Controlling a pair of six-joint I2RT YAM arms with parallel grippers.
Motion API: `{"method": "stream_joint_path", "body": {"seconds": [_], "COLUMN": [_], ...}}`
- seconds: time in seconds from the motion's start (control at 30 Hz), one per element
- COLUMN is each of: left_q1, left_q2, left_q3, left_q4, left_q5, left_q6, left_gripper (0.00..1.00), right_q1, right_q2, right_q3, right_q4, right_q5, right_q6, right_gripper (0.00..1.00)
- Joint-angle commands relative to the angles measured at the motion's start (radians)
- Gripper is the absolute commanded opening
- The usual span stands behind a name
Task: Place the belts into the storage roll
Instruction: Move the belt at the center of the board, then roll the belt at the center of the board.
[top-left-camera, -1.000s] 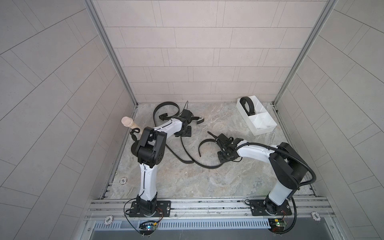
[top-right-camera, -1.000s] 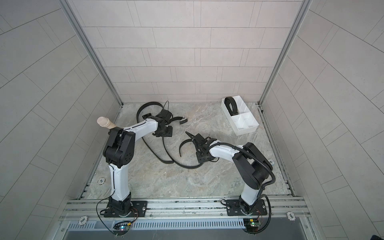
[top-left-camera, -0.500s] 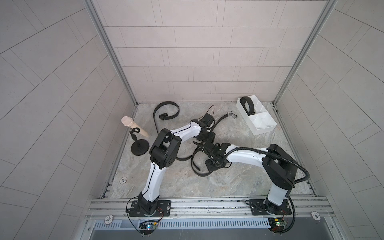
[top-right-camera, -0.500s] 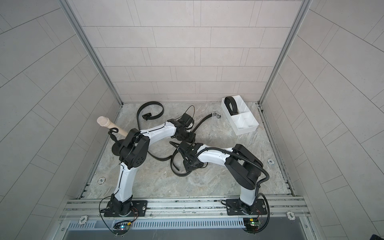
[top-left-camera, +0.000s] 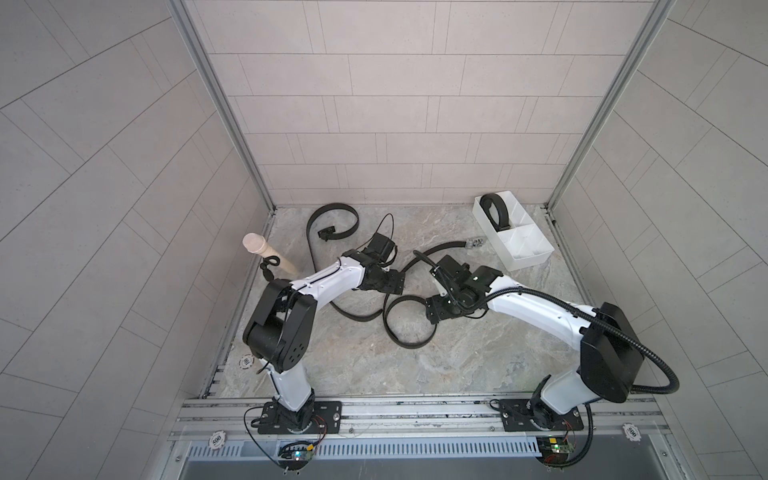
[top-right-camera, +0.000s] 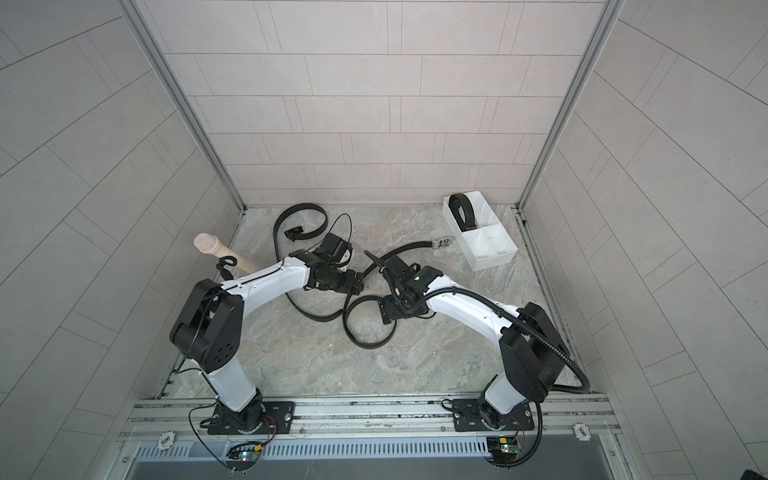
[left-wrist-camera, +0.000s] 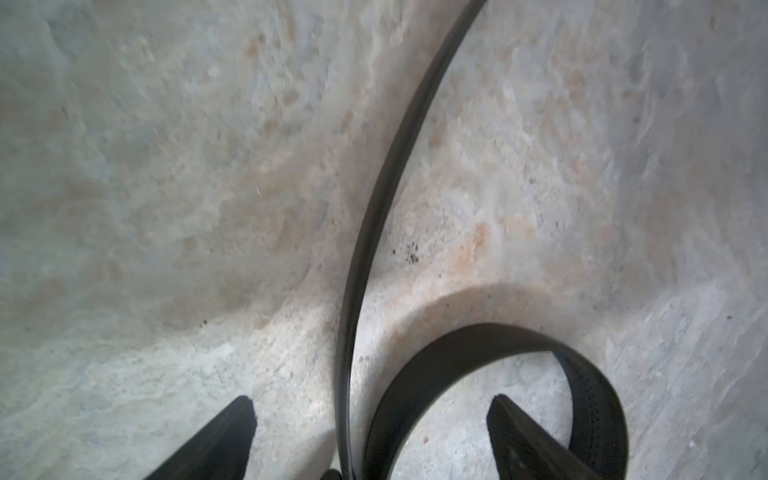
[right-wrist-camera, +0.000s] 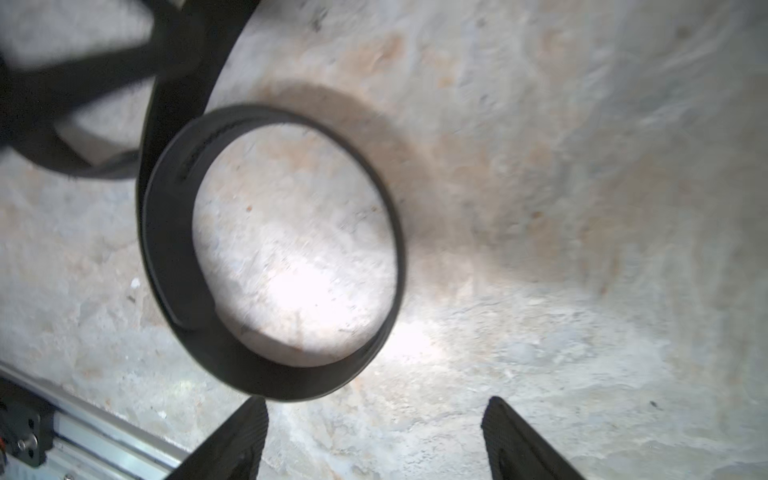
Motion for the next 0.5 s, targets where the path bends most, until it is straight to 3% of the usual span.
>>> {"method": "stream_joint_path", "body": {"seconds": [0.0, 0.23, 0.47], "left_q1": [-0.045, -0.105, -0.131], "left_q2": [-0.048, -0.073, -0.005], "left_q3": [-0.078, -0.166, -0.09], "left_q4": [-0.001, 0.036, 0.034], "left_q5": [-0.024, -0.138, -0.216], "left_q6": [0.018, -0.007, 0.054], "left_gripper": [0.92, 0.93, 0.91], "right_q1": [-0.069, -0.114, -0.101], "right_q2": [0.035, 0.254, 0.541], "right_q3": [0.044, 0.283, 0.552], "right_q4": [-0.002, 0.091, 0.104], "right_q5": [0.008, -0.009, -0.025], "right_q6": [0.019, 0.052, 0.096], "right_gripper": [0.86, 0.89, 0.9]}}
